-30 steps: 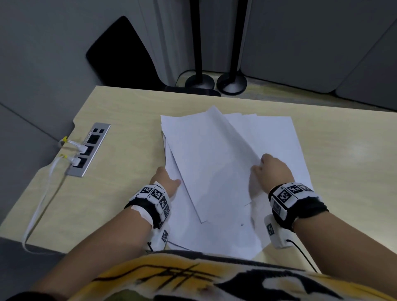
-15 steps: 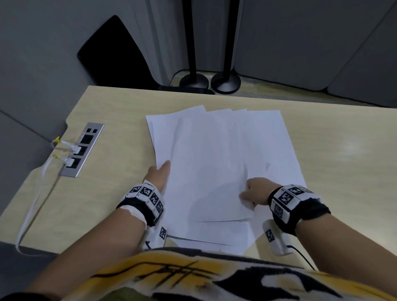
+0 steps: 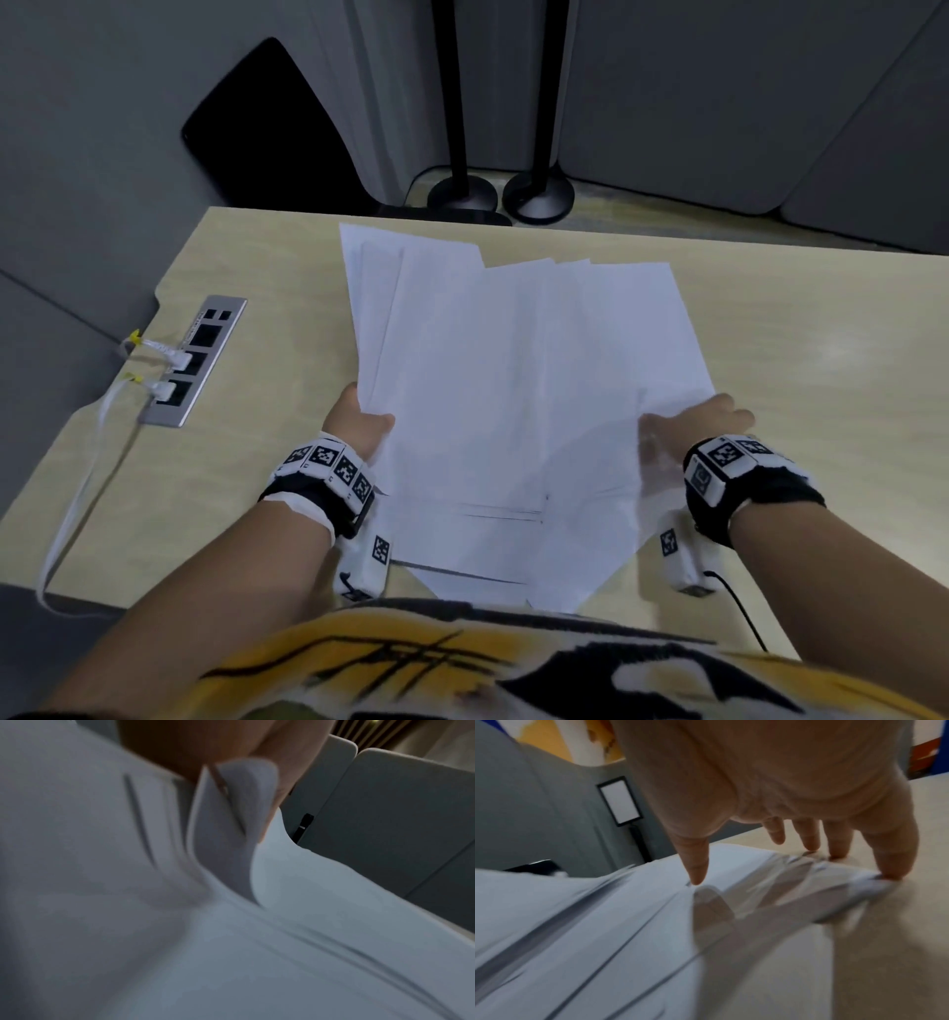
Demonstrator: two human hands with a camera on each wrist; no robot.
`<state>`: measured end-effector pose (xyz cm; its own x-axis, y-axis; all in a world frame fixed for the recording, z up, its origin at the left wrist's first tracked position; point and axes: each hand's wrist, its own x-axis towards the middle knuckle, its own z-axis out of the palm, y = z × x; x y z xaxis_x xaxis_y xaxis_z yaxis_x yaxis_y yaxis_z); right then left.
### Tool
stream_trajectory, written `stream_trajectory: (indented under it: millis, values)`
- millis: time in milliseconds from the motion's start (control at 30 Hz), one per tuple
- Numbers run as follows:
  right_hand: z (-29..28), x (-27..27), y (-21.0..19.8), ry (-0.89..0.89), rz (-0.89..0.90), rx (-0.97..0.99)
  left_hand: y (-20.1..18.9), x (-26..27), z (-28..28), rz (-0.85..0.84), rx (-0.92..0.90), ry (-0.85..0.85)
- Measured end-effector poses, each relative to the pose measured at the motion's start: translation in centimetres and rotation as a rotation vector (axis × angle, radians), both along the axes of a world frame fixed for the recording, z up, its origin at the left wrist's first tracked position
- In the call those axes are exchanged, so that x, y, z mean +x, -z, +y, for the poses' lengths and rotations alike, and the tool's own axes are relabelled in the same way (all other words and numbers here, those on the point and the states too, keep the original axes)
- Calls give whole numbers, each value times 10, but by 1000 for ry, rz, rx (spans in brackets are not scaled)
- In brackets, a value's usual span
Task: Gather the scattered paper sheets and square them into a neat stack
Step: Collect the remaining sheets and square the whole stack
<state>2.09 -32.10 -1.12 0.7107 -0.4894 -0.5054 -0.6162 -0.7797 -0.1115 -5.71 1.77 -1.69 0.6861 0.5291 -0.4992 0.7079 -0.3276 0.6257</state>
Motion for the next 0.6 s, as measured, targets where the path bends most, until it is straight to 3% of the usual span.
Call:
stream_trajectory:
  millis: [167,333,500,600]
  values:
    - [-7,5,1,9,-23,-16,8,1,0,43,28,13]
    - [1,13,-5,42,-89,316,11,7,-6,53,35,109]
    - [10,29,-16,-42,-127,409,10,13,-11,92,34,252]
    - [5,33,-13,0,-167,501,9,17,-8,122,40,294]
